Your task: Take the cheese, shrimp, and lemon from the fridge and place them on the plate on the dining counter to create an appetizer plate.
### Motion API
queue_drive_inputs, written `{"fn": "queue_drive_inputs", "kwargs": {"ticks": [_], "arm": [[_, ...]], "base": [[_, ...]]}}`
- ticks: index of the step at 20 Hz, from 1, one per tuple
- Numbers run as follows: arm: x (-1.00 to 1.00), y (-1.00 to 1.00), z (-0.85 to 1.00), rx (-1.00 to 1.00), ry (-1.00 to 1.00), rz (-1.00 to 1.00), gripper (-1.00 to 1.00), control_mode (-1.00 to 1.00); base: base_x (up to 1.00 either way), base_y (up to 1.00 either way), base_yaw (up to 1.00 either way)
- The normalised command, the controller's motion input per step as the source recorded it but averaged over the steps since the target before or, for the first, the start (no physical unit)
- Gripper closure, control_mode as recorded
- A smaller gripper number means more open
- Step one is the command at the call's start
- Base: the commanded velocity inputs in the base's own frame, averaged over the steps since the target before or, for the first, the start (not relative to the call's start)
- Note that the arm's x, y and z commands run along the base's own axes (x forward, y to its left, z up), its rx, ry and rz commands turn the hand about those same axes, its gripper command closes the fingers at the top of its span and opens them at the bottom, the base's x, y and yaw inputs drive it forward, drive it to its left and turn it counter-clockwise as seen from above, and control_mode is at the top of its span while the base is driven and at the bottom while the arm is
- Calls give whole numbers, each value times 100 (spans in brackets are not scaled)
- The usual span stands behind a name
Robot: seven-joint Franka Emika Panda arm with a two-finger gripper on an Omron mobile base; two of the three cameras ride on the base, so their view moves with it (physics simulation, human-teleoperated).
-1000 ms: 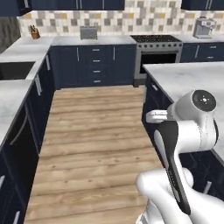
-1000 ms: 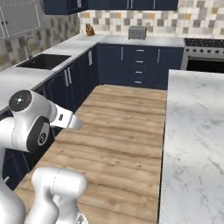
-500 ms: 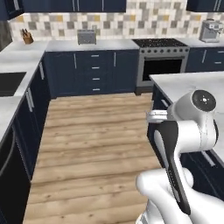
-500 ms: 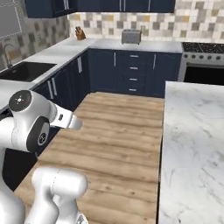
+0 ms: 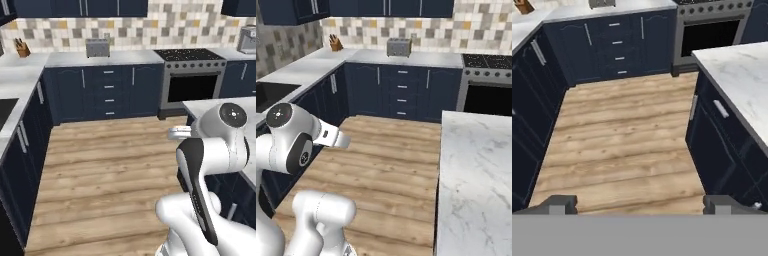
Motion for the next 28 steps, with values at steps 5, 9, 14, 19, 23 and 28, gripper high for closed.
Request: {"fn": "queue_drive_inputs", "kwargs": {"ticks": [5,9,14,19,23,28], "arm": [[0,0,0,0,0,0,-100,100],[0,0,0,0,0,0,-100,100],[0,0,0,0,0,0,-100,100],[0,0,0,0,0,0,-100,100],[0,0,0,0,0,0,-100,100],[0,0,0,0,0,0,-100,100]], "base": [[100,-2,-5],[100,-6,-10],[100,-6,-28],[100,1,-41],[100,12,-31],[100,1,-39]]}}
